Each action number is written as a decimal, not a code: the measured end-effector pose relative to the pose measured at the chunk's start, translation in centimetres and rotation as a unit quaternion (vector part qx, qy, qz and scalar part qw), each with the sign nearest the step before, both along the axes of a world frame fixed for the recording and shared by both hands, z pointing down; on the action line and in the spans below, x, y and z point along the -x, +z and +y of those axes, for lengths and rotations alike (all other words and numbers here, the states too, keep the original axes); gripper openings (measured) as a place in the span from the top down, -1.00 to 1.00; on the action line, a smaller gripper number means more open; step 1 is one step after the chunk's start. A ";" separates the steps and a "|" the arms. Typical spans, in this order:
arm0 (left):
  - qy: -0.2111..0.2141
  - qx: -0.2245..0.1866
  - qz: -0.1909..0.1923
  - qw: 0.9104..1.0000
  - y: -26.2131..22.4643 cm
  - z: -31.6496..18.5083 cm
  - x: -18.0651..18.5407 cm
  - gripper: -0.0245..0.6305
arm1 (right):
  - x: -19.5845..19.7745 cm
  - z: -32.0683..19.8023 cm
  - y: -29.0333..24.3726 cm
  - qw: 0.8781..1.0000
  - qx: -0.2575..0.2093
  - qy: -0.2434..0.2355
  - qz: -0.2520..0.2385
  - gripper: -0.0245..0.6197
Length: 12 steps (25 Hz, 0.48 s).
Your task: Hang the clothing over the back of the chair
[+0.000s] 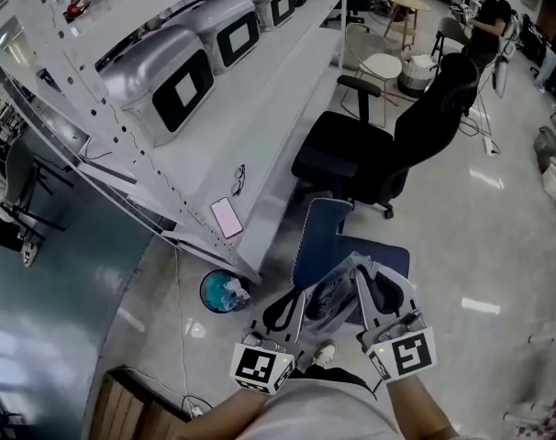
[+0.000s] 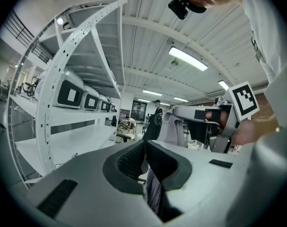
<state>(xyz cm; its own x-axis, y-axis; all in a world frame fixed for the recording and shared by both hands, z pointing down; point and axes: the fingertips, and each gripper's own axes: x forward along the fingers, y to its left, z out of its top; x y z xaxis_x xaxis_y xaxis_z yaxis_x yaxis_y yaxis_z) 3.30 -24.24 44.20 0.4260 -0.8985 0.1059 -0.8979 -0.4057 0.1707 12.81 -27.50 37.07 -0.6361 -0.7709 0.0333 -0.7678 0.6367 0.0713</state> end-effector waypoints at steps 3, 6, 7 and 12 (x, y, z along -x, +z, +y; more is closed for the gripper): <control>0.004 0.000 0.006 1.000 0.0 -0.7 0.8 0.86 | 0.1 -2.0 -2.7 0.999 -0.033 0.012 0.006 0.80; 0.004 -0.008 0.014 1.000 -0.6 -1.7 1.8 0.86 | 1.0 -3.8 -6.1 0.997 -0.073 0.018 0.007 0.80; 0.003 -0.011 0.016 1.000 -0.8 -2.0 2.3 0.86 | 1.4 -4.5 -7.2 0.996 -0.084 0.018 0.004 0.80; 0.000 -0.028 0.028 0.999 -1.7 -3.4 4.7 0.86 | 2.4 -7.7 -12.0 0.990 -0.135 0.029 0.012 0.80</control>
<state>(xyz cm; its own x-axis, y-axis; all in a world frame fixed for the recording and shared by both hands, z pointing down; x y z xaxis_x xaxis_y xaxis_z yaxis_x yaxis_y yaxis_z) -1.39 -27.65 42.51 0.4293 -0.9026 0.0310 -0.8879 -0.4156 0.1971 10.40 -35.24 25.06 -0.5918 -0.7889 -0.1654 -0.7988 0.5464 0.2516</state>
